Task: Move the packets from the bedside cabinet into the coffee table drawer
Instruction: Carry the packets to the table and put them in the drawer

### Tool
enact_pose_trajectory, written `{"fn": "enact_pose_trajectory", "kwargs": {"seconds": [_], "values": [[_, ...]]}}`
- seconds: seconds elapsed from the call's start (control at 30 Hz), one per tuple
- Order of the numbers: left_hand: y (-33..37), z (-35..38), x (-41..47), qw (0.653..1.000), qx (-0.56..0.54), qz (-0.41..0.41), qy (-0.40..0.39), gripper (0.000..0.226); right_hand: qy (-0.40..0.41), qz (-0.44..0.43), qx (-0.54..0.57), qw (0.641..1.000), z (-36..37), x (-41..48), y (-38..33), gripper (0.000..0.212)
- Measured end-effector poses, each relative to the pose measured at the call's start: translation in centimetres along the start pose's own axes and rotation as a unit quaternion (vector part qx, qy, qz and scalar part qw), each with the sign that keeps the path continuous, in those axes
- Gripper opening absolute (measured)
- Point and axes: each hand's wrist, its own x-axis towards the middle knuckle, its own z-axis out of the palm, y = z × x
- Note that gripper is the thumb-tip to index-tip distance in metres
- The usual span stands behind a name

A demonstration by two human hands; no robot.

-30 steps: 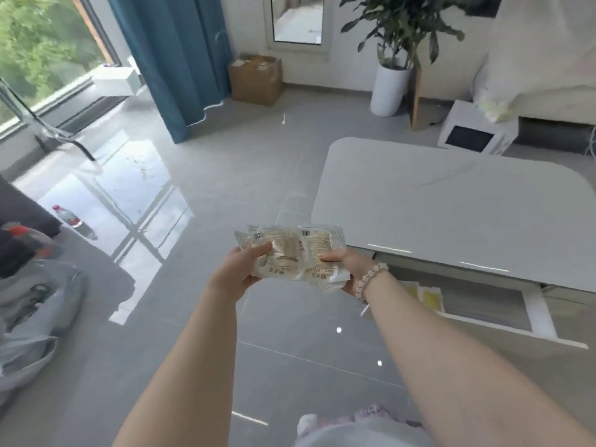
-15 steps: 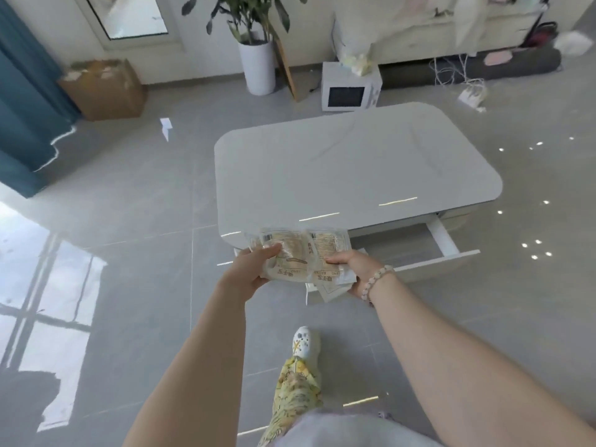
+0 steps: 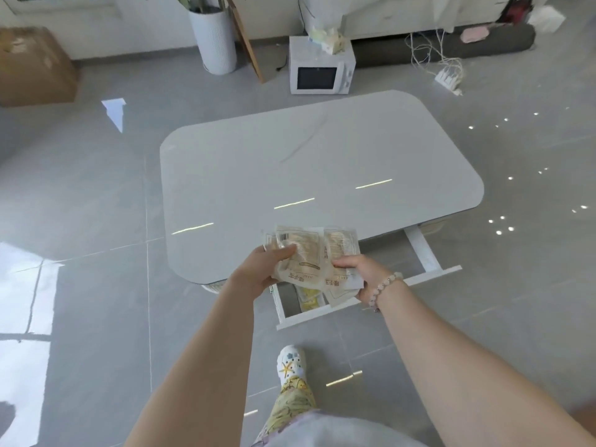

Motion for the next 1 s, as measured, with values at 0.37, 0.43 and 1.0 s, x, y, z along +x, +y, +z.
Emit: {"fn": "enact_pose_trajectory", "kwargs": {"seconds": [0.37,0.43,1.0], "values": [[-0.9,6.0,10.2,0.991,0.053,-0.120,-0.012,0.032,0.086,0.049,0.115,0.988,-8.4,6.5,0.8,0.009],[-2.6,6.6,11.9,0.986,0.057,-0.157,-0.005,0.027,0.095,0.078,0.131,0.984,-9.9,8.3,2.0,0.011],[-19.7,9.0,36.9,0.945,-0.033,-0.238,0.222,0.054,0.078,0.141,-0.177,0.971,-24.1,38.2,5.8,0.071]]}}
